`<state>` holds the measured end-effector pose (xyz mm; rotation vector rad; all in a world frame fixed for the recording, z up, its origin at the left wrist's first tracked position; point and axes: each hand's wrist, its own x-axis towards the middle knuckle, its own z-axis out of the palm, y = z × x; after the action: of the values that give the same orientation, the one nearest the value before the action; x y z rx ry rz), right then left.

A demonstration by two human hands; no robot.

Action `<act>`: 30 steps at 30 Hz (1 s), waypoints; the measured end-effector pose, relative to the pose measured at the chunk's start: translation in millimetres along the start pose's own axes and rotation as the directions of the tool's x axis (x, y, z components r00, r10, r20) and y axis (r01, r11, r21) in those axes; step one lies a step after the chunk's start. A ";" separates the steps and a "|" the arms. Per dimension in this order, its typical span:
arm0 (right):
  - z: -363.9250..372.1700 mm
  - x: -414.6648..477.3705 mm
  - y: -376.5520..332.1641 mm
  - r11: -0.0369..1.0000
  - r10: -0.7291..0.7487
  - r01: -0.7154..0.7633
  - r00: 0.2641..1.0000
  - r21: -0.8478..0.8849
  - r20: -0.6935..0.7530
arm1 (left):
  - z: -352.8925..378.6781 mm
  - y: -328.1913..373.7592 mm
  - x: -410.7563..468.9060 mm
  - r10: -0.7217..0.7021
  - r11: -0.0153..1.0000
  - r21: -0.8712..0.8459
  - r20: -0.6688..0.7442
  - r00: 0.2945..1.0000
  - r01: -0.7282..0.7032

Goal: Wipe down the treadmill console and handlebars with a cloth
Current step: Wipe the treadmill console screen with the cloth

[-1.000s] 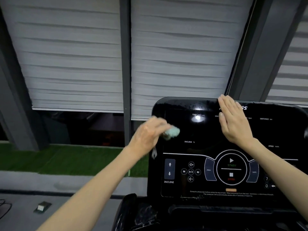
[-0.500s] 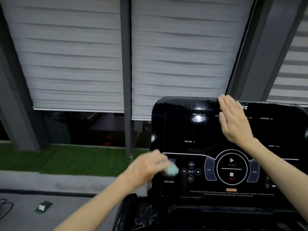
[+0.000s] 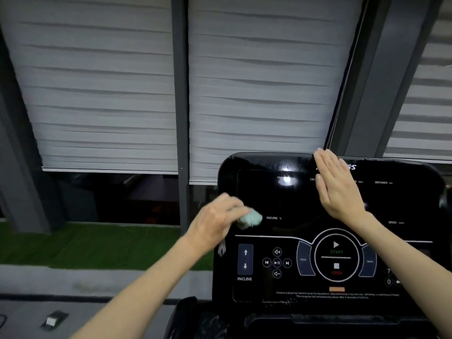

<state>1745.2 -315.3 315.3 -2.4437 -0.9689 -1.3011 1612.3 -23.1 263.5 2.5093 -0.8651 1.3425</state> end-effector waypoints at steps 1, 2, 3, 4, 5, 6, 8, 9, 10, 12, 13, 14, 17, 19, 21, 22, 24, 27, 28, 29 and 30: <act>-0.6 0.2 -0.6 1.000 -0.002 0.002 1.000 -0.003 -0.001 | 5.4 11.5 -19.4 0.006 0.999 -0.038 0.013 1.000 -0.006; -1.1 0.4 -0.4 1.000 -0.004 0.004 1.000 -0.007 0.002 | 12.0 22.4 -40.7 0.013 0.997 -0.071 0.034 0.999 -0.011; -1.4 0.7 -0.4 1.000 -0.003 0.004 1.000 -0.009 0.006 | 17.6 33.4 -61.8 0.022 0.995 -0.101 0.067 0.998 -0.015; -1.5 0.7 0.1 1.000 -0.001 0.001 1.000 -0.012 0.012 | 22.6 43.9 -82.5 0.032 0.992 -0.127 0.108 0.994 -0.018; -1.6 0.7 0.4 1.000 0.002 -0.001 1.000 -0.016 0.017 | 27.2 53.4 -102.1 0.039 0.988 -0.152 0.152 0.988 -0.016; -2.0 0.5 0.6 1.000 0.001 -0.001 1.000 -0.021 0.020 | 31.1 61.3 -119.5 0.042 0.984 -0.176 0.190 0.981 -0.008; -3.7 0.6 0.6 1.000 -0.005 0.006 1.000 -0.030 0.026 | 35.0 70.8 -142.3 0.042 0.979 -0.203 0.242 0.969 0.008; -4.6 0.7 0.3 0.999 -0.008 0.010 0.999 -0.037 0.031 | 34.7 72.1 -145.7 0.050 0.980 -0.200 0.261 0.964 0.003; -5.1 0.9 0.0 0.999 -0.010 0.012 0.999 -0.044 0.038 | 32.8 71.5 -143.3 0.071 0.984 -0.179 0.278 0.958 -0.021; -5.6 1.2 -0.4 0.999 -0.009 0.011 0.999 -0.051 0.049 | 28.0 65.8 -126.8 0.133 0.987 -0.125 0.288 0.948 -0.101; -5.6 1.1 -0.8 0.999 -0.006 0.009 0.999 -0.049 0.051 | 25.1 60.5 -112.6 0.152 0.986 -0.114 0.268 0.952 -0.125; -5.8 1.2 -1.2 0.999 -0.003 0.005 0.999 -0.045 0.053 | 22.2 53.1 -95.4 0.148 0.986 -0.109 0.229 0.962 -0.126; -5.0 0.6 -2.7 0.999 0.003 -0.001 0.998 -0.036 0.057 | 15.0 22.9 -27.7 0.057 0.997 -0.061 0.082 0.995 -0.052; -4.4 0.0 -2.2 1.000 0.012 -0.010 0.998 -0.028 0.055 | 9.1 4.9 17.2 -0.002 1.000 -0.008 0.039 0.999 0.002; -3.4 -0.9 -1.6 0.999 0.024 -0.023 0.998 -0.025 0.052 | 4.3 -3.8 44.6 -0.045 0.999 0.023 0.027 0.999 0.044; -3.1 -1.2 -1.7 0.999 0.029 -0.027 0.998 -0.023 0.052 | 3.4 -4.2 48.9 -0.055 0.998 0.029 0.022 0.998 0.055; -2.9 -2.0 -1.6 0.999 0.027 -0.026 0.998 -0.019 0.053 | 5.8 1.7 41.8 -0.060 0.998 0.015 -0.002 0.998 0.060; -3.2 -1.6 -2.2 1.000 0.016 -0.016 0.999 -0.014 0.045 | 20.4 21.2 4.6 -0.039 0.998 -0.044 0.010 0.999 0.040; -3.2 -1.9 -2.2 1.000 0.015 -0.015 0.999 -0.010 0.044 | 27.5 29.6 -12.6 -0.029 0.996 -0.079 0.031 0.999 0.031; -3.2 -2.1 -2.0 1.000 0.015 -0.015 0.999 -0.007 0.042 | 34.4 39.0 -31.0 -0.021 0.993 -0.118 0.056 0.998 0.027; -3.5 -2.3 -1.9 1.000 0.014 -0.013 0.999 -0.005 0.038 | 40.4 49.3 -49.7 -0.013 0.988 -0.153 0.080 0.997 0.025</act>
<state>1740.7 -316.6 315.3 -2.4832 -0.9578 -1.2581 1592.0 -59.1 194.1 2.4593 -0.9205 1.1308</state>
